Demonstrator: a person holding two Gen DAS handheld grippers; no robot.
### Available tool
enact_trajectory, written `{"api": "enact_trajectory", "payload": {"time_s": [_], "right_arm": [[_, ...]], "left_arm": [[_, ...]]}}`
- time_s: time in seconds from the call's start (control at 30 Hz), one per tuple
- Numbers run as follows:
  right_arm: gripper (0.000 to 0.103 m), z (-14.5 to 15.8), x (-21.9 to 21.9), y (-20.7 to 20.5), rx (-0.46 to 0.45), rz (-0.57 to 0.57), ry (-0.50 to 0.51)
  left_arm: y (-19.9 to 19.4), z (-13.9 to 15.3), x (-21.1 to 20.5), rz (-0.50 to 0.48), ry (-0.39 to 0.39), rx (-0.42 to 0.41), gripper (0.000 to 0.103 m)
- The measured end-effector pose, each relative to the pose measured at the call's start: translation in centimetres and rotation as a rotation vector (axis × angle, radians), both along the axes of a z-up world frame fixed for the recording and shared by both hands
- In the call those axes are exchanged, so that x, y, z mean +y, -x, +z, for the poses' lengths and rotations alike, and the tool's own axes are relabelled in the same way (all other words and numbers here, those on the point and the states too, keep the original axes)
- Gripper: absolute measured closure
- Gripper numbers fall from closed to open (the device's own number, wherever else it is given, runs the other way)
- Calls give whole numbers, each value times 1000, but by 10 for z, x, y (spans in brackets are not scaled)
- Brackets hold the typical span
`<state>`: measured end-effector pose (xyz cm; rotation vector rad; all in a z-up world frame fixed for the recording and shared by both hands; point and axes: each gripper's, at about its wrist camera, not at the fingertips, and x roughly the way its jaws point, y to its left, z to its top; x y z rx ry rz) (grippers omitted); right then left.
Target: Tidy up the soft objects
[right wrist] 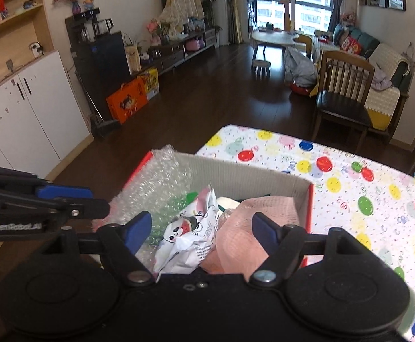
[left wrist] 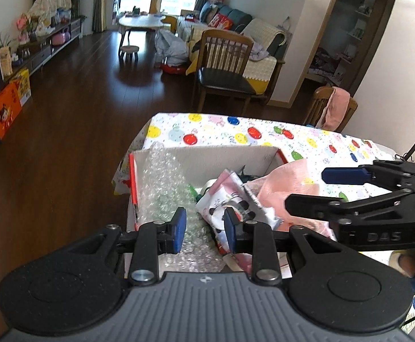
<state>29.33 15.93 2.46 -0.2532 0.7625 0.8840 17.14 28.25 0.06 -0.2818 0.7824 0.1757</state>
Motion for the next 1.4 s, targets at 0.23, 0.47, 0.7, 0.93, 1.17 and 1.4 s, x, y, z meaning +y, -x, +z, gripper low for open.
{"api": "enact_trajectory", "payload": {"time_s": [0.23, 0.47, 0.7, 0.93, 1.17, 1.4], "right_arm": [[23, 30, -33, 18, -55, 13, -60], [19, 42, -79, 30, -91, 2, -122], [15, 35, -124, 43, -115, 1, -193], [10, 30, -158, 56, -148, -8, -284], [5, 22, -180, 71, -185, -4, -313], [0, 14, -197, 82, -180, -10, -338]], "left_arm": [[11, 18, -30, -14, -49, -52, 75], [20, 27, -69, -11, -85, -84, 75], [33, 27, -104, -1, -107, -95, 75], [49, 25, -133, 15, -123, -117, 73], [63, 26, -154, 46, -133, -177, 30], [70, 29, -175, 42, -173, -209, 21]]}}
